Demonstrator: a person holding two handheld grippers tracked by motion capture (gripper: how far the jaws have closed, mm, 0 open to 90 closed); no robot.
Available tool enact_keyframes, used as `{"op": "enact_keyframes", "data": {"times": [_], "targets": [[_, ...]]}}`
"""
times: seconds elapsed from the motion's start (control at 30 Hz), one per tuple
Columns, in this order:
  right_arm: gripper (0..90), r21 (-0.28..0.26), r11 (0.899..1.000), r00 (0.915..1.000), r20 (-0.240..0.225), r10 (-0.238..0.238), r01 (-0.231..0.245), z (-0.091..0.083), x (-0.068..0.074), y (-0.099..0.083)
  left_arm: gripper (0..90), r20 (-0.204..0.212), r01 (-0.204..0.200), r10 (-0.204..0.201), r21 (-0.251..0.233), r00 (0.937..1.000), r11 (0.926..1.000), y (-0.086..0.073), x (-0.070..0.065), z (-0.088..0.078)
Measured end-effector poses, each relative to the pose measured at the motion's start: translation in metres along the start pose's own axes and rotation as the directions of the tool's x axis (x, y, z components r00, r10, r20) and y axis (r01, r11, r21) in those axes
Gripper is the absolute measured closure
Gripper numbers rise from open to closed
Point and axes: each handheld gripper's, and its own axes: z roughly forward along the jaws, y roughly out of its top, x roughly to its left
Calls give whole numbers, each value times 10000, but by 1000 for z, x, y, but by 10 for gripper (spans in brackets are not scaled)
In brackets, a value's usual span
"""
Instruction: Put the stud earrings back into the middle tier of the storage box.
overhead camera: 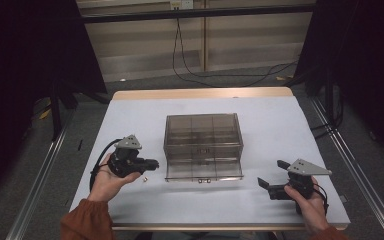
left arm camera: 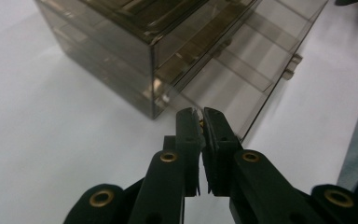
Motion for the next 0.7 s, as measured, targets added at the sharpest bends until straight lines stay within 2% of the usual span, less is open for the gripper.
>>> {"op": "enact_keyframes", "data": {"times": [0.37, 0.43, 0.7], "targets": [[21, -2, 10000, 10000, -27, -45, 45, 0, 0, 0, 859, 223, -498, 504, -269, 9985, 9984, 27, -12, 6], [22, 65, 9999, 10000, -18, -82, 82, 0, 1, 0, 858, 155, -607, 612, -316, 9980, 9977, 31, -14, 8], [21, 68, 9999, 10000, -20, -75, 75, 0, 1, 0, 858, 324, -872, 877, -173, 9956, 9960, 47, -20, 19]]}}
